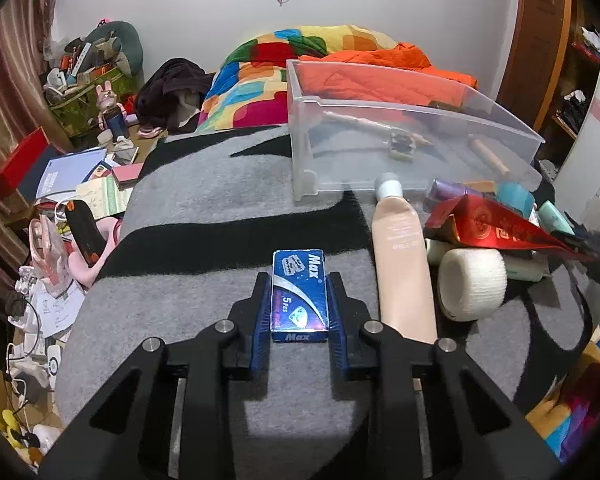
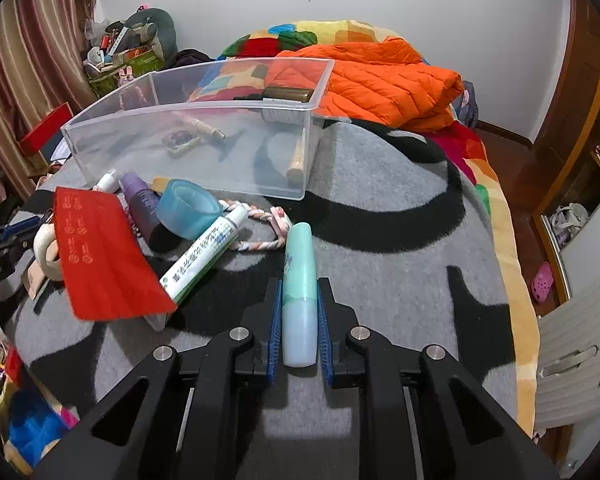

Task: Organize objects
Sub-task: 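Put the blue card box in the clear box with left while right adds mint bottle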

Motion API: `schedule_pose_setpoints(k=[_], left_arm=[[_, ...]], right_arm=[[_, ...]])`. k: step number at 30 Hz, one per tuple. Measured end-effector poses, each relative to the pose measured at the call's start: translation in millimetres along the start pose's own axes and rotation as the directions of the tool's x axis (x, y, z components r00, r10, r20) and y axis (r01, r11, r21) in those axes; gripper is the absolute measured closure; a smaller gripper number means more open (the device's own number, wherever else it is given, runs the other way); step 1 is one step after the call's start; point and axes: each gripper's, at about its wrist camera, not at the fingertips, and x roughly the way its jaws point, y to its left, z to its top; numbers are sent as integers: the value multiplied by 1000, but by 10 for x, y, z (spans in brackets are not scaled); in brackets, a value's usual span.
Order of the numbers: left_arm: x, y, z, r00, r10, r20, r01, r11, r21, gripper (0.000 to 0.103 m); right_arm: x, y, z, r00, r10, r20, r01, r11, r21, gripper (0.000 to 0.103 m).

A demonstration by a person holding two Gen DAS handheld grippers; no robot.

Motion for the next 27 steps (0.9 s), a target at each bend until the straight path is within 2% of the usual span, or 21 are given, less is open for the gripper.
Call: schedule_pose_setpoints(k=[6, 15, 27], left_arm=[[-107, 92, 62, 999, -38, 15, 38, 998, -57, 76], [-446, 27, 366, 990, -60, 126, 67, 996, -52, 76], [-498, -182, 826, 975, -112, 193, 121, 992, -36, 76]], right_arm=[[-211, -73, 39, 999, 18, 47, -20, 999, 36, 88], [-463, -3, 370, 987, 28, 155, -30, 999, 14, 88], [-410, 165, 852, 972, 80, 220, -78, 997, -17, 88]])
